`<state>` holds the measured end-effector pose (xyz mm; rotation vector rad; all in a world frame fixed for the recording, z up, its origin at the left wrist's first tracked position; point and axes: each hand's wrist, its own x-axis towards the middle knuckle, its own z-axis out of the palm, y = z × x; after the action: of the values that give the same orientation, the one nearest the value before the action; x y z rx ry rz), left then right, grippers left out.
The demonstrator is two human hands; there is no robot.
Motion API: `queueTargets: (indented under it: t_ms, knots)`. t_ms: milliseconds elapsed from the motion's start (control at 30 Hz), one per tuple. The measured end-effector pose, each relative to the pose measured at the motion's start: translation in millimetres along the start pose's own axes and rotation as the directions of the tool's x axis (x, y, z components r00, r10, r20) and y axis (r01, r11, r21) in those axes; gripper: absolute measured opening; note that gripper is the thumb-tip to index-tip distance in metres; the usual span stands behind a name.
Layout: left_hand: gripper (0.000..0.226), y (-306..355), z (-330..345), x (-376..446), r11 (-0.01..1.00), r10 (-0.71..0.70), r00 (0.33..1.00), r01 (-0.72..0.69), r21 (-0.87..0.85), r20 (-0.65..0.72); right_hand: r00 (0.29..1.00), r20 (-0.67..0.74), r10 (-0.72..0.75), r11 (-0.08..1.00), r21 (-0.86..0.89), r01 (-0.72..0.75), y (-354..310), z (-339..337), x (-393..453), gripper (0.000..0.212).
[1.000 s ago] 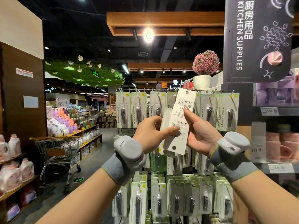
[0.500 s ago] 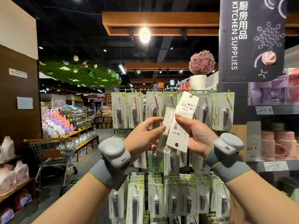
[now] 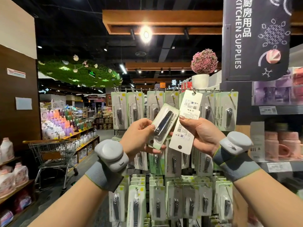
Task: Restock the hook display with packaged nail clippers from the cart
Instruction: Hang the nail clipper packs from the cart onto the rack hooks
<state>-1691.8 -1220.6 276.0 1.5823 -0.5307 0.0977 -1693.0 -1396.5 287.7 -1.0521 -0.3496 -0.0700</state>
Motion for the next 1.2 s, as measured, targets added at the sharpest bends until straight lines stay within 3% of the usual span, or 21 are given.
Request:
queueTargets:
  t_ms: [233,500,600,700,867,933,1067,1200]
  knots:
    - [0.017,3,-17,0,0.999,0.044,0.996,-0.045,-0.009,-0.075,1.0,-0.023,0.0,1.0,-0.028,0.0,-4,-3,-7,0.012]
    - [0.01,16,-33,4,0.997,0.077,0.98,-0.08,-0.005,-0.185,0.992,-0.058,-0.111,0.965,-0.246,0.094,-5,-6,-15,0.021]
    - [0.005,19,-40,-2,0.989,0.071,0.996,-0.064,0.131,-0.047,0.996,-0.001,-0.093,0.934,-0.347,0.087,-7,-6,-21,0.028]
    - [0.018,21,-42,-7,0.969,0.047,0.988,-0.082,0.231,0.15,0.997,0.074,-0.027,0.838,-0.542,0.063,-5,-2,-25,0.026]
    - [0.026,23,-35,-11,0.912,0.014,0.961,-0.126,0.39,0.276,0.981,0.194,-0.003,0.589,-0.792,0.158,7,10,-30,0.02]
    - [0.027,24,-32,-12,0.908,0.002,0.947,-0.136,0.395,0.321,0.977,0.214,0.017,0.618,-0.77,0.158,13,12,-31,0.022]
    - [0.026,27,-32,-15,0.902,-0.013,0.937,-0.139,0.409,0.349,0.969,0.23,0.092,0.775,-0.628,0.076,18,10,-36,0.018]
    - [0.028,28,-31,-16,0.886,-0.019,0.937,-0.146,0.441,0.349,0.952,0.274,0.134,0.805,-0.591,0.056,17,14,-41,0.018]
